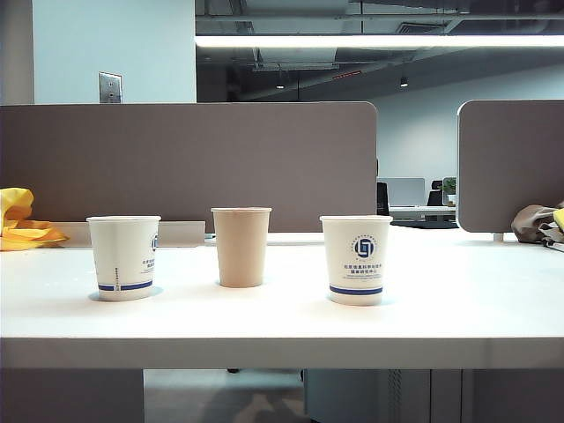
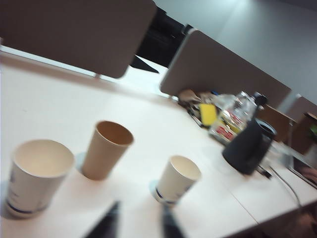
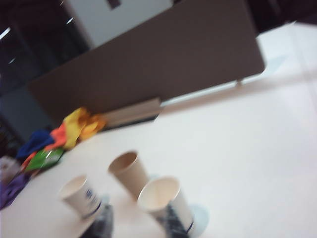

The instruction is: Pick up all the paper cups on the table one by one and stack them together.

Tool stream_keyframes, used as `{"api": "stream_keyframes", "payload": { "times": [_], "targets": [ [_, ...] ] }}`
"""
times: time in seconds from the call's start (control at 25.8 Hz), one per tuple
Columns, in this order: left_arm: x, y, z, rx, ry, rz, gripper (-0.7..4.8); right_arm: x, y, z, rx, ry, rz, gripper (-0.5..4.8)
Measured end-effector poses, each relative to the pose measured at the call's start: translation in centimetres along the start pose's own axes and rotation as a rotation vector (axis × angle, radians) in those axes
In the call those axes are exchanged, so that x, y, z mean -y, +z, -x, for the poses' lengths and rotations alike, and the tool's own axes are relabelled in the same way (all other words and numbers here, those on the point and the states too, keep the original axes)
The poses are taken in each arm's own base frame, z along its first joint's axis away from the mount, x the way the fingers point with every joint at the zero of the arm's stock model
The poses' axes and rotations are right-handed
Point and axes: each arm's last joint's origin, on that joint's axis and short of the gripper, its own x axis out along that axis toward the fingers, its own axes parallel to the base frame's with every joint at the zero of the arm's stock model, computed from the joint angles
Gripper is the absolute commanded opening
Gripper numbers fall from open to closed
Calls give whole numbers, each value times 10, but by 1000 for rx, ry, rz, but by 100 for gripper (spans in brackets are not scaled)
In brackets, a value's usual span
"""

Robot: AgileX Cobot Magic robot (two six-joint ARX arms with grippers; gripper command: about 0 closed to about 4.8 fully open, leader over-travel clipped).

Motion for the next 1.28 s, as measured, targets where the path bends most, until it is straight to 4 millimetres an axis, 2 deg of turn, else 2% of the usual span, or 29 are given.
{"api": "stream_keyframes", "payload": {
  "times": [0.04,0.08,0.19,0.23,0.27,0.31,0.35,0.43,0.47,0.58,0.66,0.78,0.85,0.89,1.09,1.28],
  "targets": [
    [0,-1,0,-16,-12,1,188,1,-2,-2,-35,6,-14,228],
    [0,-3,0,-36,-17,2,188,4,-4,-5,-77,1,-33,250],
    [2,-1,2,-71,8,-11,188,9,-10,-12,-176,-14,-83,252],
    [8,8,5,-57,22,-68,188,9,-6,-16,-210,-16,-80,252],
    [13,16,7,-37,32,-113,188,6,1,-18,-212,-11,-53,252],
    [20,31,8,-5,79,-162,188,-1,19,-22,-191,6,13,252],
    [22,42,6,2,131,-172,188,-7,37,-28,-181,20,57,252],
    [24,57,0,-33,162,-156,188,-11,58,-41,-196,39,71,252],
    [25,63,-3,-41,170,-154,188,-12,65,-46,-210,51,67,252],
    [36,96,-10,-27,167,-180,188,-20,91,-60,-247,87,54,253],
    [46,125,-16,0,156,-227,187,-25,107,-68,-262,98,53,253],
    [50,153,-29,27,146,-299,188,-29,122,-83,-264,125,82,253],
    [42,164,-46,-14,158,-316,188,-27,121,-96,-297,122,74,253],
    [33,168,-61,-38,165,-326,188,-26,116,-107,-330,128,64,253],
    [9,160,-86,-124,187,-287,187,-17,92,-135,-480,130,23,253],
    [2,150,-109,-183,207,-350,187,-19,61,-162,-626,167,67,257]
  ]
}}
